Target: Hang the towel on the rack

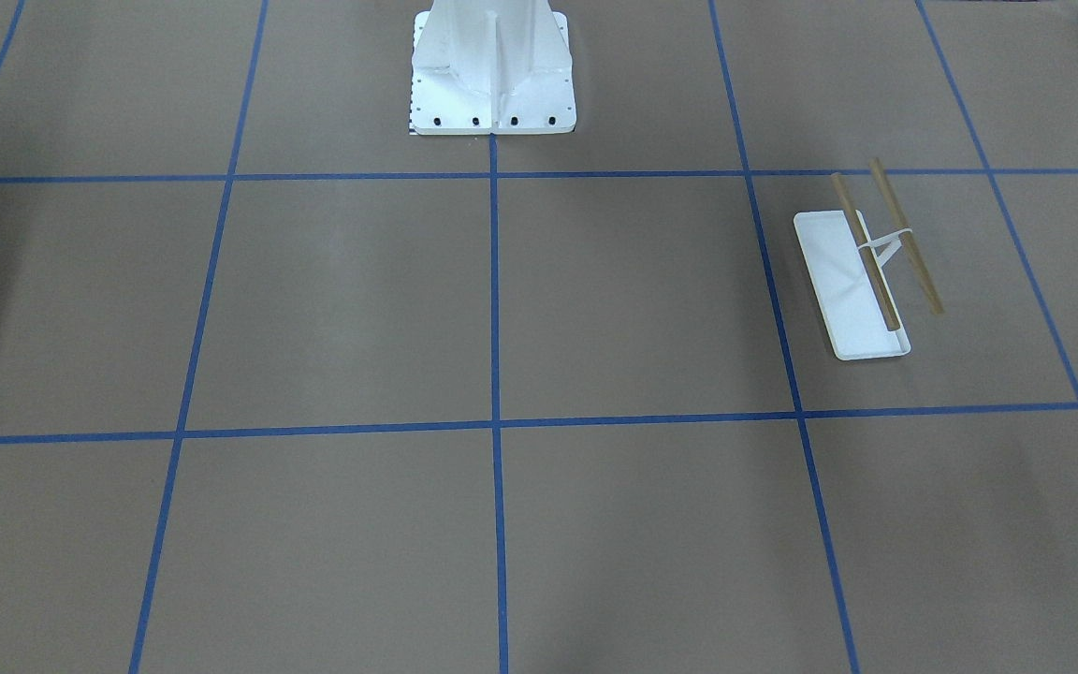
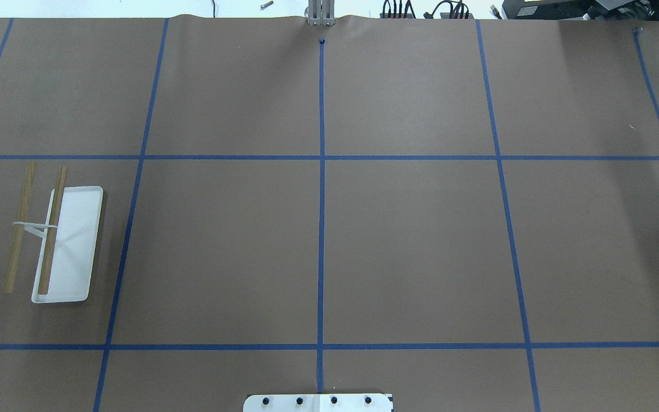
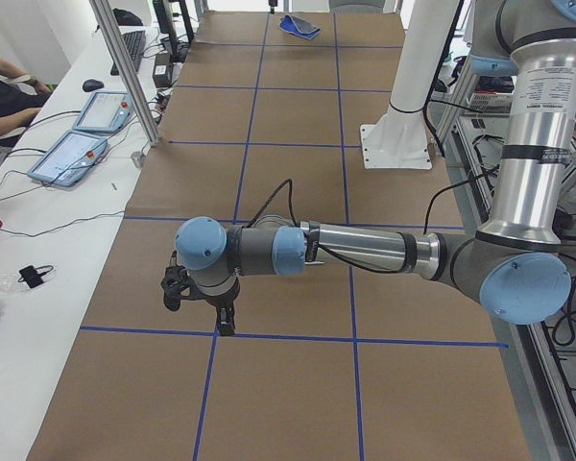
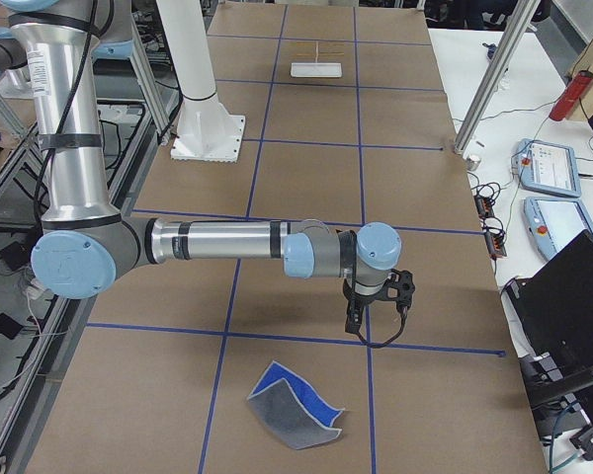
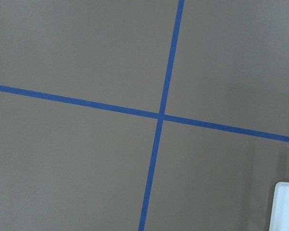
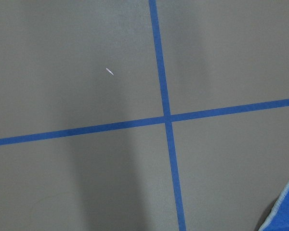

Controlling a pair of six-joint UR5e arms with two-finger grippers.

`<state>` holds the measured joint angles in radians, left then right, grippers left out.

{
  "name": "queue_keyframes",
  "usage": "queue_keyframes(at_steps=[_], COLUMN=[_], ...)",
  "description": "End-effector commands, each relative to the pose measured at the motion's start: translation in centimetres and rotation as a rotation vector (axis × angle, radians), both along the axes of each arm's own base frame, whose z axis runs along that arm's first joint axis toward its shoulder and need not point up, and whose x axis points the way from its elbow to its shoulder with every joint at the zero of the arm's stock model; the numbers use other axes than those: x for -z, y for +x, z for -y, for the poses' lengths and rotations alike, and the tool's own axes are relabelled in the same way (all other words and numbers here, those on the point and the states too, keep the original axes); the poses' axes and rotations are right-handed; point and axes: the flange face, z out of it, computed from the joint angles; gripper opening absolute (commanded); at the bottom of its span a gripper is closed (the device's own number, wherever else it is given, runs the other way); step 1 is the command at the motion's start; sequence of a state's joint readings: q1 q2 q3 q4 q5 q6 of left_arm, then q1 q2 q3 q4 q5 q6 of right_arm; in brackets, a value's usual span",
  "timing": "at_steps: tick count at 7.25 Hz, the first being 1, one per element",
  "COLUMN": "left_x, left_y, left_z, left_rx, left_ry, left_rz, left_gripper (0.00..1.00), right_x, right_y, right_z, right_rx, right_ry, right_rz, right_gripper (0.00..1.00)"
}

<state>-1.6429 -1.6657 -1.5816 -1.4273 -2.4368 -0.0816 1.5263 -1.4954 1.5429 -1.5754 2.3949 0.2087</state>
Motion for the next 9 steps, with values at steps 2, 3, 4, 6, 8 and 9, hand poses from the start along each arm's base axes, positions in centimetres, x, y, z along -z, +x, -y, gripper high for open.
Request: queue_keyframes(at_steps=[2,3,4,6,8,9], left_x=[1.3,1.6,0.5,-1.8,-1.1,0.2], left_y=[0.0,0.0,-0.1,-0.1,-0.2,-0.1], left_z=[0.5,-0.1,0.0,-0.2,-0.7,-0.3], left_rx=[0.003,0.005,0.002,-0.002,-0.008,-0.001], left_ry=[0.031,0.037,0.015,-0.034,0.002,0.032], left_rz=[0.011,0.010,0.037,0.080,0.090,0.089], left_gripper=[0.99,0.99,0.99,0.99,0.99,0.99], right_x=[1.6,1.4,1.3,0.8,-0.3,-1.0], right_y=[0.0,0.0,0.3,0.2,0.2,0.3], right_z=[0.0,-0.4,-0.5,-0.5,-1.0,-0.5], right_rx=[0.000,0.001,-0.009,-0.006,-0.007,-0.047], right_ry=[0.031,0.031,0.025,0.018,-0.003,-0.054], right_rz=[0.003,-0.002,-0.034,-0.056,-0.058,-0.078], right_gripper=[1.00,1.00,1.00,1.00,1.00,1.00])
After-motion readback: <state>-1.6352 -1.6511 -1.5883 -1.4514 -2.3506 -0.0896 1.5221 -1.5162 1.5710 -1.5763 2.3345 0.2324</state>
